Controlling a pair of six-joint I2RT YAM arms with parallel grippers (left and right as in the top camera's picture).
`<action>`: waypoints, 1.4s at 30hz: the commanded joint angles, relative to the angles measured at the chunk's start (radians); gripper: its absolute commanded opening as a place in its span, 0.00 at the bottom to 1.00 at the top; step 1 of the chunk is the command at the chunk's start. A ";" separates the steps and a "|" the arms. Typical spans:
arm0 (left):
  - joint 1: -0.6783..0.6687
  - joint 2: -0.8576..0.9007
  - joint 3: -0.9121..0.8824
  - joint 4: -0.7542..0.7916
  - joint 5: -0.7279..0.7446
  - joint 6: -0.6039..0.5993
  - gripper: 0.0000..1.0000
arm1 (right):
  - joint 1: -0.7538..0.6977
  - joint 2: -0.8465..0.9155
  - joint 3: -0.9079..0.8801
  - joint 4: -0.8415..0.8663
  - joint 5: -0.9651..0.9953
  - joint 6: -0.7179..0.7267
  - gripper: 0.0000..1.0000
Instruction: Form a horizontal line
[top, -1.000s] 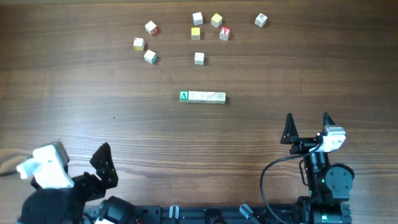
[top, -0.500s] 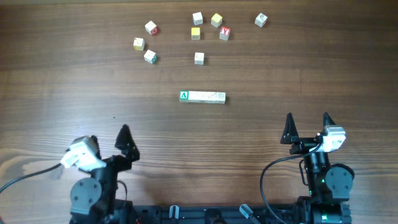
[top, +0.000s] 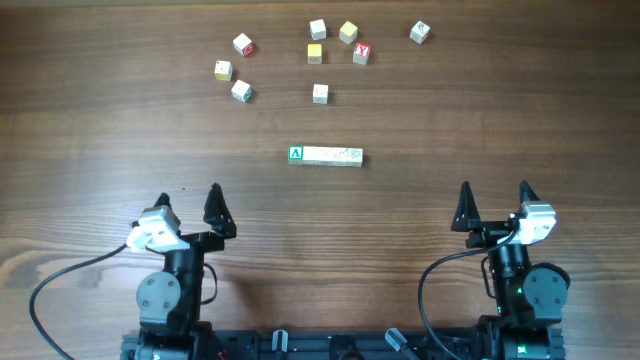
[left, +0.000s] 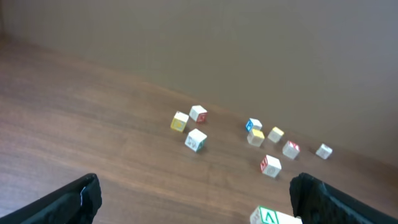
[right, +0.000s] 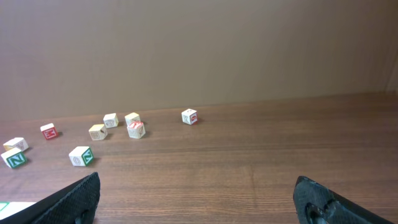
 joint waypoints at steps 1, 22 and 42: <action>0.022 -0.011 -0.030 0.013 0.055 0.074 1.00 | -0.003 -0.011 -0.001 0.002 0.006 -0.019 1.00; 0.058 -0.011 -0.030 -0.007 0.150 0.182 1.00 | -0.003 -0.011 -0.001 0.003 0.006 -0.018 1.00; 0.058 -0.010 -0.030 -0.006 0.150 0.182 1.00 | -0.003 -0.011 -0.001 0.003 0.006 -0.018 1.00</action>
